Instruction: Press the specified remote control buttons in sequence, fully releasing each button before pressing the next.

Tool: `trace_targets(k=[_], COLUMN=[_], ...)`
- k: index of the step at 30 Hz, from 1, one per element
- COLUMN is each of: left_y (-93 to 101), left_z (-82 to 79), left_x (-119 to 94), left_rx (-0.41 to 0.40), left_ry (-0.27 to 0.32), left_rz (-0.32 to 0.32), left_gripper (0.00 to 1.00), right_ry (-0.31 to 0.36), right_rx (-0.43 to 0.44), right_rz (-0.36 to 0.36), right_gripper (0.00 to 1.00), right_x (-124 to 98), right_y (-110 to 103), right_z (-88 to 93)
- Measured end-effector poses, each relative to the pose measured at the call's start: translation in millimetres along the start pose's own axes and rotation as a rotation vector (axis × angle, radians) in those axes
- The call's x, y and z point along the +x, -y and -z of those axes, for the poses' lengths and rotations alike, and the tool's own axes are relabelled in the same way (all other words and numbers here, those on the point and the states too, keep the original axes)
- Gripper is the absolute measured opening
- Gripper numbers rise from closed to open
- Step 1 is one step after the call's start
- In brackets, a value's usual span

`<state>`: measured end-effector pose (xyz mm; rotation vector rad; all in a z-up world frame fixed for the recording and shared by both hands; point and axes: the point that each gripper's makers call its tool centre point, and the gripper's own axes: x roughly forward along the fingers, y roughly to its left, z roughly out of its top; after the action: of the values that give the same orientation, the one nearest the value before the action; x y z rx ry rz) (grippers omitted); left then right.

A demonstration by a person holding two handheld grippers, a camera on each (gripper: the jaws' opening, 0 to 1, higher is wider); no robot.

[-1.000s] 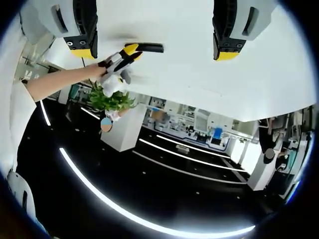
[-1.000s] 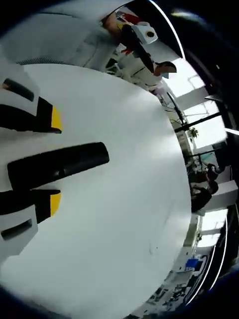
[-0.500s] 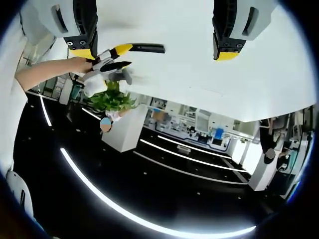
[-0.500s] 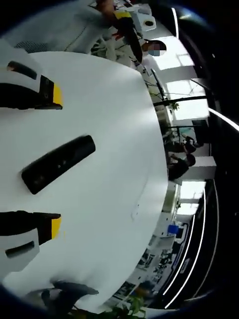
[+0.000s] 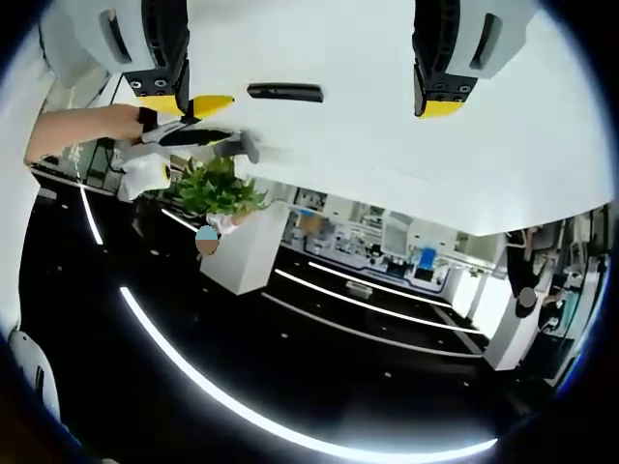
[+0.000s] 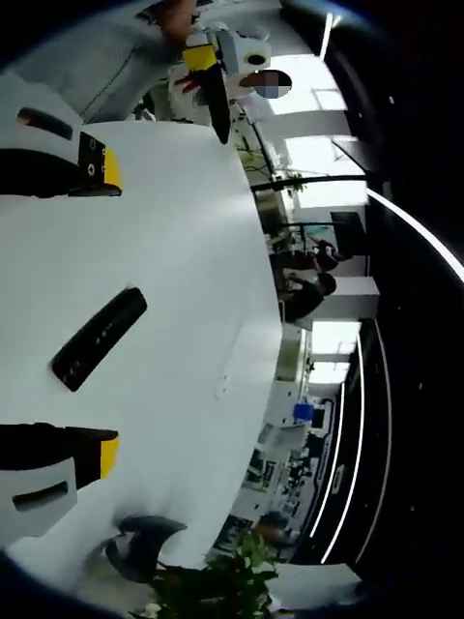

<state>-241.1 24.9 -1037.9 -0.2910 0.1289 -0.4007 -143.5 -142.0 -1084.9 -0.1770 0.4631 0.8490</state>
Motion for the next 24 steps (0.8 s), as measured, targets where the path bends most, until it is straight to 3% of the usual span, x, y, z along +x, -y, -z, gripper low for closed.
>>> trace_targets(k=[5, 12, 24], left_y=[0.4, 4.1, 6.5], left_z=[1.3, 2.7, 3.7], left_x=[0.3, 1.3, 0.9], left_rx=[0.000, 0.003, 0.006], left_ry=[-0.006, -0.012, -0.013], left_rz=[0.003, 0.018, 0.032], left_gripper=[1.00, 1.00, 1.00], right_ry=[0.048, 0.059, 0.103], right_rx=[0.018, -0.010, 0.052], right_rz=[0.030, 0.075, 0.161], right_gripper=[0.99, 0.99, 0.99], right_x=[-19.1, -42.5, -83.0], right_y=[-10.8, -29.5, -57.2], right_z=[-4.8, -1.1, 20.6])
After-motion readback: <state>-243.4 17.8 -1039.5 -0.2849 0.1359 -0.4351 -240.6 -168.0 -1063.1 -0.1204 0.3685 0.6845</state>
